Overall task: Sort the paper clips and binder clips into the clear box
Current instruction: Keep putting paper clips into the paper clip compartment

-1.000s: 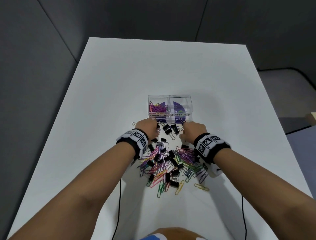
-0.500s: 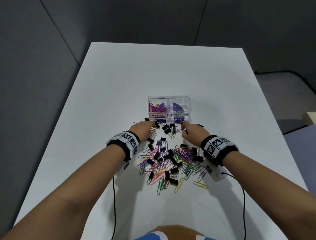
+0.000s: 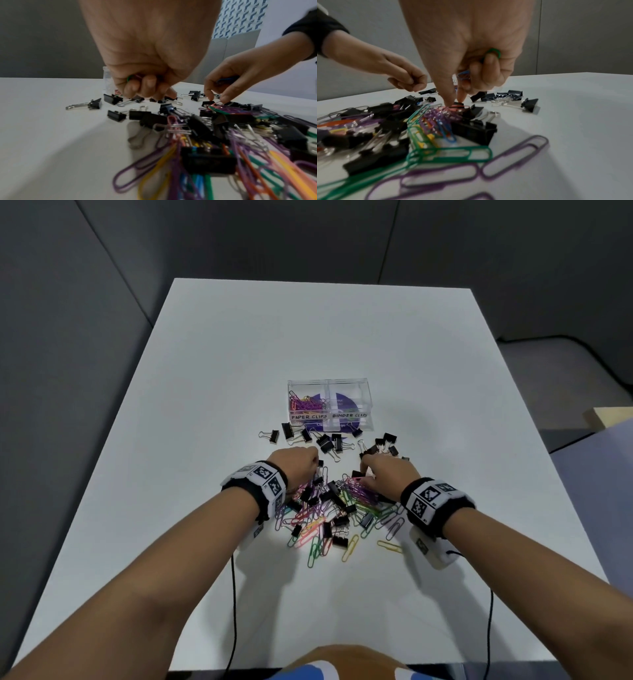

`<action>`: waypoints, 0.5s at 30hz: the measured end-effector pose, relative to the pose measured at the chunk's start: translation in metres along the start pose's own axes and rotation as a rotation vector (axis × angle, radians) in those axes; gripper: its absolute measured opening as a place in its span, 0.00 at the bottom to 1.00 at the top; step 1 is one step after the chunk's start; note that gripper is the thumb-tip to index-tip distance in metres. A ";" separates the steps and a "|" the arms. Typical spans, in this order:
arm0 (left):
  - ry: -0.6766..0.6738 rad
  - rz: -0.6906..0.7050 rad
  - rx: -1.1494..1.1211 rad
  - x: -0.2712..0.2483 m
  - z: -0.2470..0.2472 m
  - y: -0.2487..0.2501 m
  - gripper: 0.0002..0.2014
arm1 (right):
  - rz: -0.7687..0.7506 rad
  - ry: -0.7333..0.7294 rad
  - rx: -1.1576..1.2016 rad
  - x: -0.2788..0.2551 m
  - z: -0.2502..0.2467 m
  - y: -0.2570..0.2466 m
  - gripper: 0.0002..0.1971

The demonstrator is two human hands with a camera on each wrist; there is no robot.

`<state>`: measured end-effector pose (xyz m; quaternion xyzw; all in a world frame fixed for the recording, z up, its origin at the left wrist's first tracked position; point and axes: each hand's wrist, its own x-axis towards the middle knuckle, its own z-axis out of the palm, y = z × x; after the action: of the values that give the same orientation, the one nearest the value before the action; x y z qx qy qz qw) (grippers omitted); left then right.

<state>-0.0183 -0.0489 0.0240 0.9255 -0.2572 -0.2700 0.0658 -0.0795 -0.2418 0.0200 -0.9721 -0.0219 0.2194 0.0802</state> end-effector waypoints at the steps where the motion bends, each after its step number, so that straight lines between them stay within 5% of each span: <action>1: 0.003 0.007 0.048 -0.001 0.002 0.003 0.14 | 0.006 0.016 0.004 0.000 0.002 -0.001 0.14; 6: -0.005 0.056 0.260 -0.003 0.012 0.006 0.18 | 0.030 0.103 0.030 0.000 0.017 -0.007 0.14; 15: 0.210 -0.090 0.072 -0.002 0.009 -0.011 0.14 | 0.043 0.135 0.043 0.011 0.014 -0.011 0.14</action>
<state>-0.0194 -0.0385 0.0142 0.9610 -0.2169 -0.1650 0.0468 -0.0752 -0.2275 0.0048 -0.9830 0.0091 0.1553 0.0974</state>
